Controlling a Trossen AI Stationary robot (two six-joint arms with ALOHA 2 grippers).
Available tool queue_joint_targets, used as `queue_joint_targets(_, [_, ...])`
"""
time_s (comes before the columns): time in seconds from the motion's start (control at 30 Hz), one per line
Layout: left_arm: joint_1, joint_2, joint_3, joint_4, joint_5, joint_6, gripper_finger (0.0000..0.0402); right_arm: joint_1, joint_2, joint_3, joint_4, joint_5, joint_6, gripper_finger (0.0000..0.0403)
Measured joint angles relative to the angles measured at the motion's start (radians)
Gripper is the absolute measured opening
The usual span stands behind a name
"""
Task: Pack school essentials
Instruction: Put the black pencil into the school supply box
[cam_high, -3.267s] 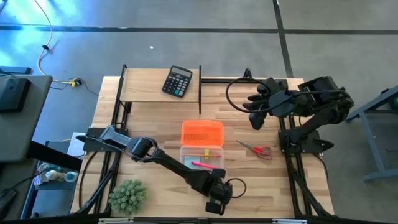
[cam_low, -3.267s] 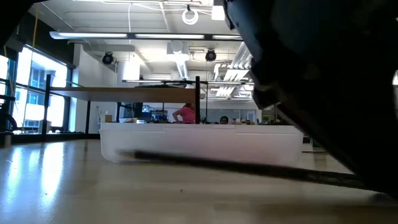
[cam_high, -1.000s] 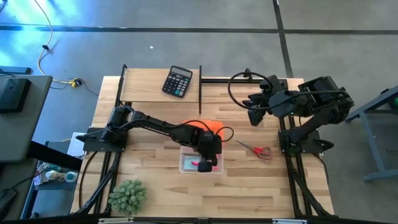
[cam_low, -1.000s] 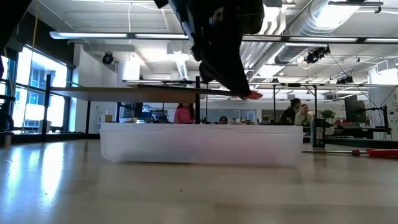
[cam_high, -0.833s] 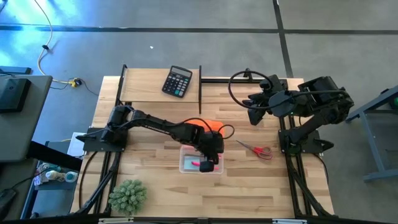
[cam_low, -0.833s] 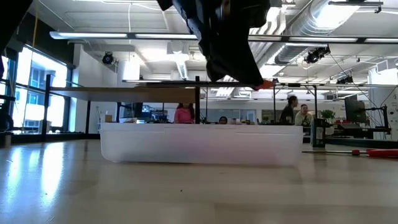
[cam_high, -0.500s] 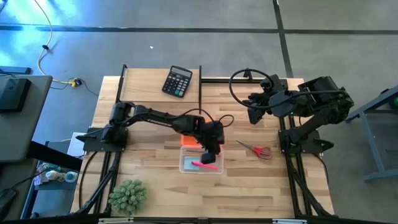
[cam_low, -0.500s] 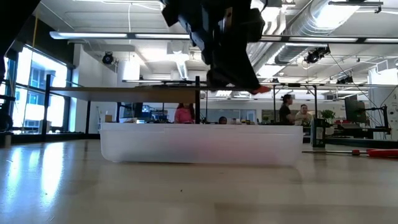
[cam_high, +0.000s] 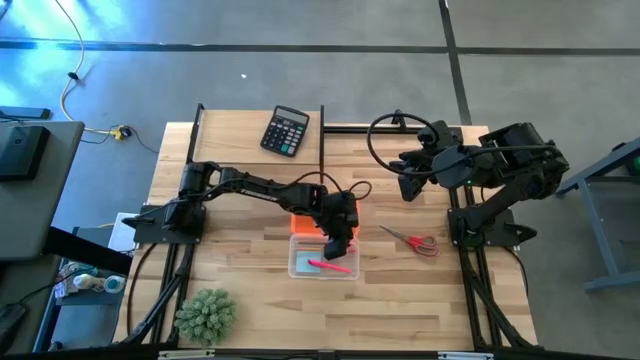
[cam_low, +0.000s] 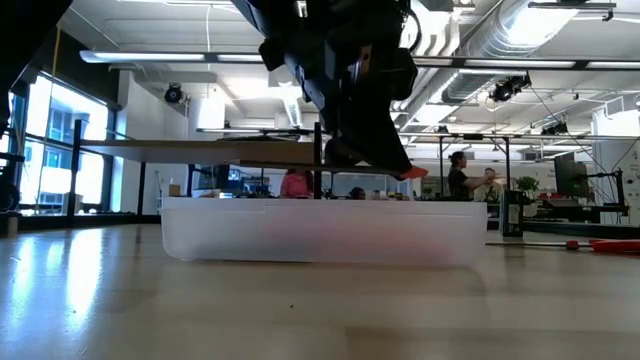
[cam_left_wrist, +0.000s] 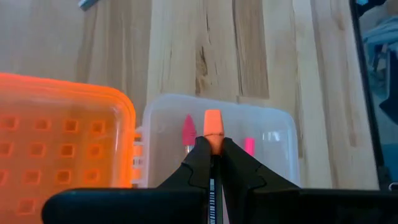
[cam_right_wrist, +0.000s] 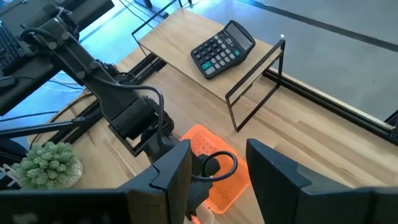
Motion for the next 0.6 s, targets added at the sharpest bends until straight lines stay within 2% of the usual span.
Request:
queue_joint_targets(0.23, [0.005,0.000,0.000,0.025,-0.002,-0.005,0.0013,0.000,0.000,0.000,0.000,0.000,-0.077,0.0144])
queue_joint_targets(0.6, [0.005,0.000,0.000,0.022,-0.019,-0.044,0.0070,0.000,0.000,0.000,0.000,0.000,-0.191,0.0144])
